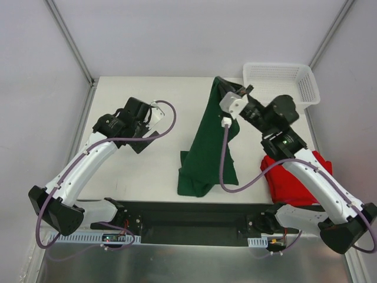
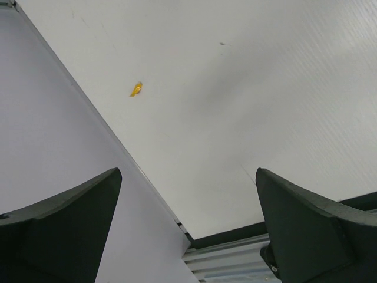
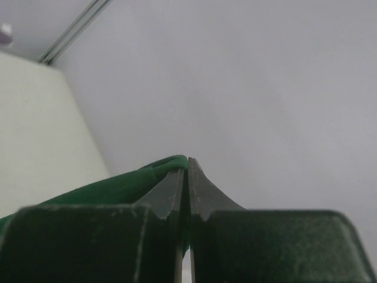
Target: Fold and stack the t-shirts
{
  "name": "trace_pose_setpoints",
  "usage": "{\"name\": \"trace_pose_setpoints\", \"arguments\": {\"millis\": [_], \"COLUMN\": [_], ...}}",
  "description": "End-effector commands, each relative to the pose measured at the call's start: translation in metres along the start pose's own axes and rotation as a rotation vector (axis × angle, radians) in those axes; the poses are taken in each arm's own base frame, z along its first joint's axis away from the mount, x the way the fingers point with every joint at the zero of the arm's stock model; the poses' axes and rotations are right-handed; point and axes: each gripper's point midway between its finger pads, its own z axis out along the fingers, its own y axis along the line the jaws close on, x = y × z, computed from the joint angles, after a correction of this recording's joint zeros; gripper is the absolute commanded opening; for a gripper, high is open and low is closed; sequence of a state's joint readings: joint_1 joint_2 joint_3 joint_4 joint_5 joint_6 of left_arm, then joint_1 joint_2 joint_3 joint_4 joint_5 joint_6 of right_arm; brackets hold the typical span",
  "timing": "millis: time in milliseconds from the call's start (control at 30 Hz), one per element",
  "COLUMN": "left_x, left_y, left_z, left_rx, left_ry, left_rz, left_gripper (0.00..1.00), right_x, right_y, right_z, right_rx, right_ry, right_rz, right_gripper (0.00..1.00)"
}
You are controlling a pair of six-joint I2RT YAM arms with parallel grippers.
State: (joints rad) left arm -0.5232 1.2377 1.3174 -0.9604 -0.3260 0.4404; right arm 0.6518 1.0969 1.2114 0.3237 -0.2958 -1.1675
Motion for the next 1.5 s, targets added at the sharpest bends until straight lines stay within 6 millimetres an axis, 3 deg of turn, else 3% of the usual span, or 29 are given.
{"name": "trace_pose_setpoints", "arguments": {"millis": [0, 100, 200, 333, 433, 533, 633, 700, 767, 800, 833, 867, 900, 1033, 1067, 1100, 1133, 1167, 1200, 1233, 1267, 1300, 1467], "left_x": [0.0, 0.008, 0.018, 0.027, 0.03, 0.033, 0.033, 0.031, 0.025, 0.022, 0.018, 0.015, 0.013, 0.004, 0.003, 0.002, 0.001, 0.0, -0.001, -0.003, -0.003, -0.005, -0.012], "left_y": [0.03, 0.043, 0.052, 0.056, 0.059, 0.062, 0.062, 0.061, 0.061, 0.059, 0.061, 0.061, 0.061, 0.062, 0.062, 0.061, 0.062, 0.061, 0.06, 0.061, 0.061, 0.062, 0.062], "left_z": [-0.006, -0.005, -0.004, -0.007, -0.009, -0.01, -0.007, -0.005, -0.004, -0.002, -0.001, 0.0, 0.001, 0.005, 0.006, 0.008, 0.008, 0.009, 0.01, 0.01, 0.011, 0.012, 0.013], "left_rx": [-0.168, -0.24, -0.268, -0.28, -0.291, -0.294, -0.285, -0.273, -0.261, -0.247, -0.24, -0.235, -0.232, -0.215, -0.213, -0.209, -0.207, -0.203, -0.201, -0.201, -0.2, -0.2, -0.195], "left_ry": [-0.031, -0.025, 0.001, 0.008, 0.013, 0.016, 0.023, 0.02, 0.012, 0.007, 0.007, 0.005, 0.005, 0.002, 0.003, 0.006, 0.003, 0.001, 0.005, 0.003, 0.004, 0.005, -0.001], "left_rz": [-0.014, -0.054, -0.102, -0.118, -0.123, -0.139, -0.149, -0.152, -0.153, -0.157, -0.16, -0.161, -0.168, -0.165, -0.166, -0.167, -0.168, -0.165, -0.166, -0.164, -0.164, -0.165, -0.158], "left_gripper": [0.98, 0.97, 0.97, 0.98, 0.98, 0.98, 0.98, 0.98, 0.98, 0.98, 0.98, 0.98, 0.98, 0.98, 0.98, 0.98, 0.98, 0.98, 0.98, 0.98, 0.98, 0.98, 0.98], "right_x": [0.011, 0.02, 0.026, 0.028, 0.037, 0.057, 0.083, 0.097, 0.124, 0.13, 0.138, 0.154, 0.16, 0.182, 0.196, 0.187, 0.189, 0.206, 0.206, 0.187, 0.195, 0.192, 0.155], "right_y": [0.039, 0.063, 0.071, 0.043, -0.01, -0.07, -0.131, -0.171, -0.19, -0.19, -0.187, -0.171, -0.165, -0.124, -0.107, -0.108, -0.104, -0.081, -0.075, -0.092, -0.069, -0.061, -0.033], "right_z": [0.004, 0.019, 0.045, 0.093, 0.127, 0.141, 0.13, 0.107, 0.084, 0.075, 0.067, 0.051, 0.042, -0.003, -0.01, -0.025, -0.031, -0.041, -0.046, -0.046, -0.052, -0.052, -0.042], "right_rx": [-0.158, -0.251, -0.26, -0.118, 0.088, 0.267, 0.469, 0.618, 0.674, 0.68, 0.683, 0.631, 0.609, 0.457, 0.364, 0.367, 0.324, 0.175, 0.188, 0.209, 0.091, 0.054, -0.073], "right_ry": [0.016, 0.023, -0.004, -0.059, -0.005, 0.09, 0.197, 0.277, 0.419, 0.456, 0.486, 0.538, 0.556, 0.68, 0.745, 0.753, 0.783, 0.86, 0.864, 0.847, 0.87, 0.862, 0.688], "right_rz": [0.044, 0.056, 0.028, -0.083, -0.178, -0.268, -0.388, -0.464, -0.602, -0.659, -0.709, -0.826, -0.869, -0.85, -0.804, -0.711, -0.652, -0.578, -0.424, -0.366, -0.291, -0.243, -0.077], "right_gripper": [0.01, 0.01, 0.01, 0.01, 0.01, 0.01, 0.01, 0.01, 0.14, 0.27, 0.34, 0.43, 0.6, 0.77, 0.81, 0.87, 0.89, 0.94, 0.95, 0.95, 0.96, 0.95, 0.98]}}
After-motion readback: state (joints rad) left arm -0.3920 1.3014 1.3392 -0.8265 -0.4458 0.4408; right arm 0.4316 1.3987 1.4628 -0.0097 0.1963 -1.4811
